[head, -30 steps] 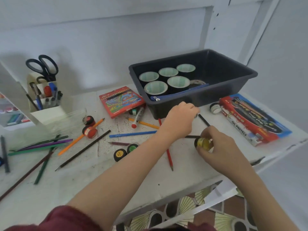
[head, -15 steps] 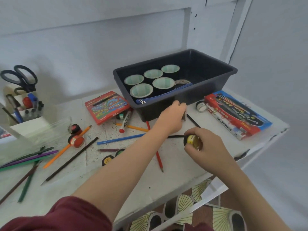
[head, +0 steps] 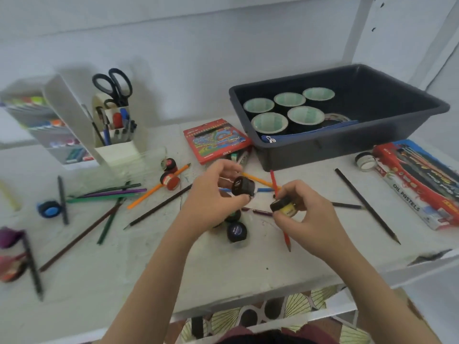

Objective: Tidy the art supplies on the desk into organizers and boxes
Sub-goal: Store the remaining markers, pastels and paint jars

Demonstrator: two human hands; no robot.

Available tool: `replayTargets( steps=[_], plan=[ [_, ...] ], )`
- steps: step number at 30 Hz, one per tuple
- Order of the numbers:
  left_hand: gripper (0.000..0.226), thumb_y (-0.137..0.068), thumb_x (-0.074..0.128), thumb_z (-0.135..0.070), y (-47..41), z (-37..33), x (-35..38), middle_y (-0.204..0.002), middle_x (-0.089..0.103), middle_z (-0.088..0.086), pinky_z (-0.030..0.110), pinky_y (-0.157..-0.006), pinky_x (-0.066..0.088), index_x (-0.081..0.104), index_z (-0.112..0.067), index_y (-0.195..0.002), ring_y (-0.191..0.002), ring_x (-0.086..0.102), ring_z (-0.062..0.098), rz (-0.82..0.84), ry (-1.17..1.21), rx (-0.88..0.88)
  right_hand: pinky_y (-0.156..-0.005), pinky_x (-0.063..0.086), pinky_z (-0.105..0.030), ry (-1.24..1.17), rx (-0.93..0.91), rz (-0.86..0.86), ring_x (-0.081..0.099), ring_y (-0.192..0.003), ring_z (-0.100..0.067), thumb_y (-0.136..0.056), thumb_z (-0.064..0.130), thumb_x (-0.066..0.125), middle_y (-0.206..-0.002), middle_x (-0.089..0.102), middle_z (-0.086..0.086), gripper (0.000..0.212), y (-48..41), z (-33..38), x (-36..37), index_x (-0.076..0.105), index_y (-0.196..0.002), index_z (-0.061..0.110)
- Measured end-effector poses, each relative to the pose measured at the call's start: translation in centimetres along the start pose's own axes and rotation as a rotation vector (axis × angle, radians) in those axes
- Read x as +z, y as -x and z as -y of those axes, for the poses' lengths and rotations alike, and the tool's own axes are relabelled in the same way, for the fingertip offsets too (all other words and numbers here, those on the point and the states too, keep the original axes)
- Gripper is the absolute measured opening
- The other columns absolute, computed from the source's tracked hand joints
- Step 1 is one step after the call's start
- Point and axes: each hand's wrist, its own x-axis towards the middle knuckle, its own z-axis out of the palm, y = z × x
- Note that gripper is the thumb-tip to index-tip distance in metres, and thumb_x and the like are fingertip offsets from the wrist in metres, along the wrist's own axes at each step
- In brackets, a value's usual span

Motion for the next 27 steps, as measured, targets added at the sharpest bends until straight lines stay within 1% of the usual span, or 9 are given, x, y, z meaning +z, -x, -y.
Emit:
replayTargets(
  steps=[3,6,9,11,14,16,18,22,27],
  plan=[
    [0.041,-0.068,0.077,-0.004,3.0,1.4,-2.7,-0.089,0.064,-0.016,0.01,-0.061,0.049,0.058,-0.033,-0.089,-0.076,0.061,-0.003,-0.103,-0.019,-0.084,-0.067,0.045,-0.011,-0.085,-0.033,0.069,0.055,-0.082,-0.002,-0.076,0.014,0.072,-0.084,0.06,0.016,0.024,-0.3,0.9,2.0,0.057,-0.087,0.029],
    [0.039,-0.067,0.077,-0.002,5.3,2.4,-4.1,-0.089,0.065,-0.015,0.014,-0.066,0.05,0.061,-0.03,-0.089,-0.079,0.061,-0.002,-0.152,-0.062,-0.114,-0.071,0.048,-0.014,-0.163,-0.046,0.177,0.058,-0.084,-0.004,-0.074,0.016,0.073,-0.09,0.061,0.019,0.025,-0.6,1.8,3.8,0.058,-0.086,0.03],
    [0.036,-0.066,0.077,-0.005,6.8,3.3,-4.6,-0.088,0.066,-0.015,0.015,-0.066,0.049,0.062,-0.03,-0.088,-0.079,0.06,-0.003,-0.161,-0.069,-0.151,-0.074,0.048,-0.009,-0.174,-0.069,0.264,0.06,-0.087,0.001,-0.074,0.015,0.075,-0.087,0.063,0.018,0.029,-0.7,2.5,5.4,0.058,-0.091,0.03],
    [0.037,-0.066,0.077,-0.007,7.4,3.9,-4.8,-0.09,0.065,-0.017,0.011,-0.067,0.046,0.062,-0.032,-0.089,-0.082,0.059,-0.004,-0.141,-0.107,-0.175,-0.075,0.045,-0.004,-0.126,-0.115,0.304,0.059,-0.091,0.006,-0.074,0.014,0.075,-0.09,0.062,0.02,0.033,-0.8,2.7,6.0,0.057,-0.095,0.031],
    [0.039,-0.065,0.079,-0.009,7.6,4.4,-4.9,-0.092,0.065,-0.018,0.009,-0.069,0.044,0.063,-0.035,-0.09,-0.084,0.058,-0.005,-0.078,-0.149,-0.207,-0.075,0.043,-0.002,0.067,-0.189,0.36,0.053,-0.095,0.007,-0.075,0.02,0.075,-0.094,0.057,0.024,0.035,-0.8,3.1,6.3,0.055,-0.097,0.038],
    [0.039,-0.064,0.08,-0.011,7.4,4.6,-4.9,-0.091,0.065,-0.018,0.008,-0.069,0.044,0.063,-0.036,-0.089,-0.082,0.058,-0.006,-0.051,-0.162,-0.21,-0.072,0.043,-0.008,0.218,-0.263,0.387,0.05,-0.093,0.002,-0.075,0.024,0.073,-0.09,0.056,0.023,0.031,-1.1,3.4,6.3,0.058,-0.099,0.037],
    [0.039,-0.064,0.08,-0.012,7.1,4.6,-4.9,-0.089,0.065,-0.018,0.008,-0.068,0.044,0.063,-0.035,-0.09,-0.08,0.058,-0.007,-0.033,-0.18,-0.21,-0.075,0.042,-0.014,0.315,-0.308,0.421,0.048,-0.09,-0.002,-0.076,0.027,0.072,-0.091,0.058,0.019,0.027,-1.4,3.7,6.2,0.06,-0.099,0.035],
    [0.039,-0.063,0.08,-0.011,6.9,4.9,-4.7,-0.088,0.066,-0.016,0.011,-0.068,0.045,0.065,-0.031,-0.092,-0.08,0.059,-0.002,-0.008,-0.185,-0.215,-0.082,0.041,-0.02,0.366,-0.345,0.462,0.046,-0.09,-0.002,-0.077,0.028,0.07,-0.093,0.059,0.019,0.026,-1.7,4.1,6.0,0.06,-0.099,0.035],
    [0.04,-0.063,0.08,-0.011,7.0,4.8,-4.8,-0.088,0.065,-0.018,0.011,-0.069,0.046,0.064,-0.034,-0.092,-0.081,0.058,-0.005,-0.002,-0.189,-0.209,-0.087,0.041,-0.024,0.437,-0.391,0.506,0.048,-0.092,-0.004,-0.08,0.025,0.065,-0.095,0.06,0.018,0.023,-1.6,4.2,6.0,0.062,-0.1,0.033]
  ],
)
